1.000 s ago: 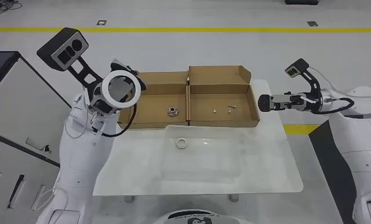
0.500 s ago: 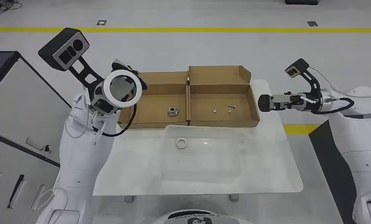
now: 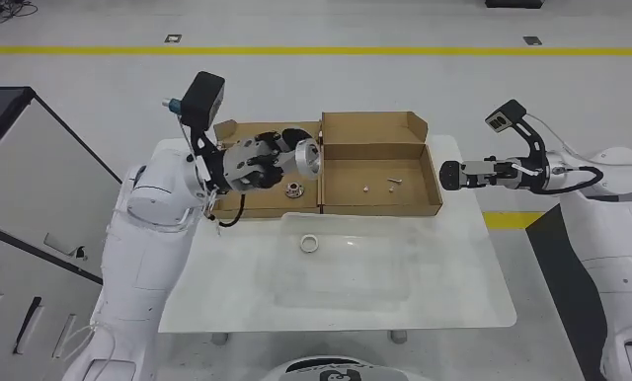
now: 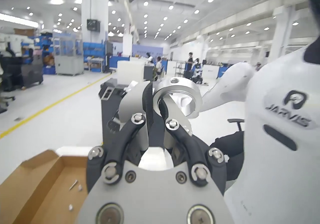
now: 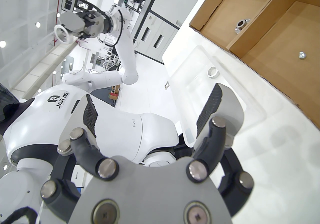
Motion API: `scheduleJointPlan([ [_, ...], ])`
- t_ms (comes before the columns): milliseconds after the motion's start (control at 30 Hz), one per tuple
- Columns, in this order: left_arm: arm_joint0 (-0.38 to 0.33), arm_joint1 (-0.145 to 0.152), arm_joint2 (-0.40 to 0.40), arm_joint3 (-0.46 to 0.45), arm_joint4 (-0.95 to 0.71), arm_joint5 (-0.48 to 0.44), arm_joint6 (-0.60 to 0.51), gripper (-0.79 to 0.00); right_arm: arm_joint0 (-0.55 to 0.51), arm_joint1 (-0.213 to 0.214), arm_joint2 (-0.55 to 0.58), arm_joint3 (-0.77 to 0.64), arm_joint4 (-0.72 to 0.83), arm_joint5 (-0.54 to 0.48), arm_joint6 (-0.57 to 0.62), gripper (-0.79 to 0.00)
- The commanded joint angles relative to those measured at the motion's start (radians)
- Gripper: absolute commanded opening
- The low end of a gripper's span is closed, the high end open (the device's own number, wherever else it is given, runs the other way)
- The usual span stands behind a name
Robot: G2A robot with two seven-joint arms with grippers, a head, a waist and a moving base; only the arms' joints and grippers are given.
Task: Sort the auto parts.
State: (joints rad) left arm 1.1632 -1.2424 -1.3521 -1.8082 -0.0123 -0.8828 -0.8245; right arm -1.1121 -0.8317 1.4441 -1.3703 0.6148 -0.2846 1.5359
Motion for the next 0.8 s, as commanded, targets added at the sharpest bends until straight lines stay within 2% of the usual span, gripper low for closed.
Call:
scheduleJointPlan([
  [0,-0.003,0.001,0.014,0.012,0.096,0.018,-0.006,-0.785,0.000,0.000,0.000,0.000,0.000,0.000,0.000,0.000],
  [233,-0.037,0.009,0.046,0.057,0.271,0.068,-0.032,-0.785,0.000,0.000,0.000,0.000,0.000,0.000,0.000,0.000],
  [433,-0.091,0.022,0.063,0.094,0.428,0.114,-0.108,-0.785,0.000,0.000,0.000,0.000,0.000,0.000,0.000,0.000],
  [633,-0.188,0.032,0.108,0.182,0.487,0.145,-0.230,-0.785,0.000,0.000,0.000,0.000,0.000,0.000,0.000,0.000],
  [767,-0.273,0.032,0.154,0.265,0.537,0.158,-0.262,-0.785,0.000,0.000,0.000,0.000,0.000,0.000,0.000,0.000],
])
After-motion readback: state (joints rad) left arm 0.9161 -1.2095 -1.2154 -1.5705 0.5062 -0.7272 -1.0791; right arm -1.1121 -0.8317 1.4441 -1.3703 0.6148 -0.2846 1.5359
